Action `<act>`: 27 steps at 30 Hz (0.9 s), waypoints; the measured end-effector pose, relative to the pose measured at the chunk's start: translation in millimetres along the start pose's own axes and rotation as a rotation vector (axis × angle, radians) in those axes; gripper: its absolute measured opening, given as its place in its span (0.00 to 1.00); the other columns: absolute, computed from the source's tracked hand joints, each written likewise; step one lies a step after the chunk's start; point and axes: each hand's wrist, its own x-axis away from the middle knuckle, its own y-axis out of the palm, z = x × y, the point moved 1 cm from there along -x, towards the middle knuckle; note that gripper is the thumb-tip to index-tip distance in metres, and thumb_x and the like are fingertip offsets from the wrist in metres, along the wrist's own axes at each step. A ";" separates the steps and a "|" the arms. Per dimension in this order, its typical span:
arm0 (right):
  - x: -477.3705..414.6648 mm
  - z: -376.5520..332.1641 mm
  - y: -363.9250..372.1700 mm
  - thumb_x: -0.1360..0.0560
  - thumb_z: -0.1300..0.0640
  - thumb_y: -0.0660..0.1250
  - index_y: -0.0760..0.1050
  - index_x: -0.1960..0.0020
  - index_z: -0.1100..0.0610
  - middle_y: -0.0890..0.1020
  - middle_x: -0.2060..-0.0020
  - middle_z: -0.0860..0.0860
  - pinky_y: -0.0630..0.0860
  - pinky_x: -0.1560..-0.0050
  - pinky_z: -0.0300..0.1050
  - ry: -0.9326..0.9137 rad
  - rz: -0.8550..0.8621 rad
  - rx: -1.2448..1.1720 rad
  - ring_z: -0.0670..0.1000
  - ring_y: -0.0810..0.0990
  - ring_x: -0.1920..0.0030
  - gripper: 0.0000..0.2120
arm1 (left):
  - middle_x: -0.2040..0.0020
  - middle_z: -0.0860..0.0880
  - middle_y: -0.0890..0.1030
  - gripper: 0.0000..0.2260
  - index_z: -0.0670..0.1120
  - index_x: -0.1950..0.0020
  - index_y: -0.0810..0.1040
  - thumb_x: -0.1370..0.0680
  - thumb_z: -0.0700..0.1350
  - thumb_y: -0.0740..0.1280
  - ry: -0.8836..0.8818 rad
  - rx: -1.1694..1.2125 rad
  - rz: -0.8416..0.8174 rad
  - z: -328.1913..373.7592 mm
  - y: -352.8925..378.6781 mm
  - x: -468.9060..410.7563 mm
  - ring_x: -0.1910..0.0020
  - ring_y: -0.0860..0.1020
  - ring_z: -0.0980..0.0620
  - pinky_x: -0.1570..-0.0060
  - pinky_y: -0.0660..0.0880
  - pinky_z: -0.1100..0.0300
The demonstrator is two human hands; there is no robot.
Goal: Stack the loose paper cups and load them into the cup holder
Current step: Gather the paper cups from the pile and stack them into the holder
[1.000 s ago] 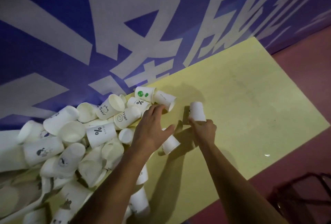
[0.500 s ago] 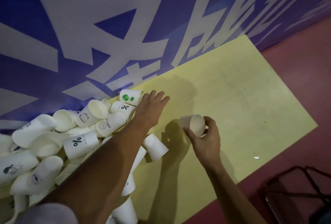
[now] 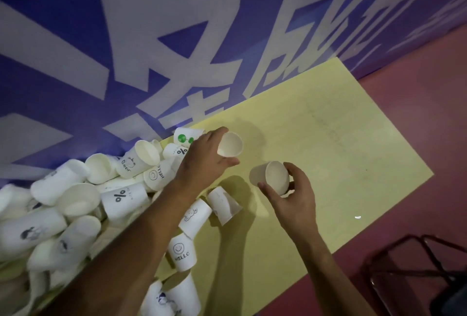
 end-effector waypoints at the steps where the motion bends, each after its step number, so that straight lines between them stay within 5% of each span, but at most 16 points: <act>1: 3.0 -8.1 1.3 0.31 0.44 0.80 0.73 0.31 0.49 0.75 0.41 0.38 0.77 0.50 0.38 -0.024 -0.006 0.006 0.46 0.79 0.44 0.33 | 0.29 0.46 0.75 0.35 0.49 0.24 0.67 0.26 0.59 0.75 -0.014 0.077 0.051 -3.5 -7.4 20.1 0.31 0.73 0.44 0.35 0.73 0.47; 6: 28.5 -52.5 23.9 0.31 0.43 0.80 0.73 0.30 0.49 0.75 0.40 0.36 0.75 0.49 0.37 -0.181 -0.063 0.030 0.45 0.78 0.45 0.34 | 0.27 0.54 0.72 0.37 0.55 0.23 0.65 0.28 0.69 0.66 -0.151 0.272 0.255 -33.4 -40.9 127.9 0.31 0.70 0.55 0.35 0.69 0.56; 13: 99.3 -112.4 88.2 0.32 0.44 0.81 0.73 0.30 0.50 0.74 0.40 0.31 0.71 0.51 0.28 -0.395 -0.210 0.056 0.37 0.76 0.44 0.34 | 0.32 0.60 0.77 0.35 0.53 0.28 0.72 0.31 0.59 0.79 -0.173 0.458 0.511 -84.9 -87.8 256.8 0.31 0.73 0.60 0.36 0.71 0.67; 19: 182.9 -142.1 156.7 0.33 0.42 0.81 0.74 0.30 0.50 0.77 0.41 0.36 0.79 0.51 0.45 -0.462 -0.316 0.038 0.45 0.78 0.46 0.35 | 0.39 0.67 0.78 0.30 0.59 0.34 0.74 0.33 0.56 0.80 -0.262 0.511 0.573 -137.3 -124.7 355.0 0.39 0.75 0.66 0.47 0.70 0.76; 27: 279.6 -178.9 238.7 0.31 0.38 0.79 0.74 0.29 0.49 0.77 0.39 0.38 0.79 0.49 0.43 -0.536 -0.445 0.057 0.45 0.78 0.43 0.35 | 0.38 0.64 0.78 0.31 0.57 0.32 0.73 0.32 0.51 0.82 -0.353 0.475 0.629 -215.6 -153.2 453.3 0.38 0.76 0.64 0.46 0.70 0.75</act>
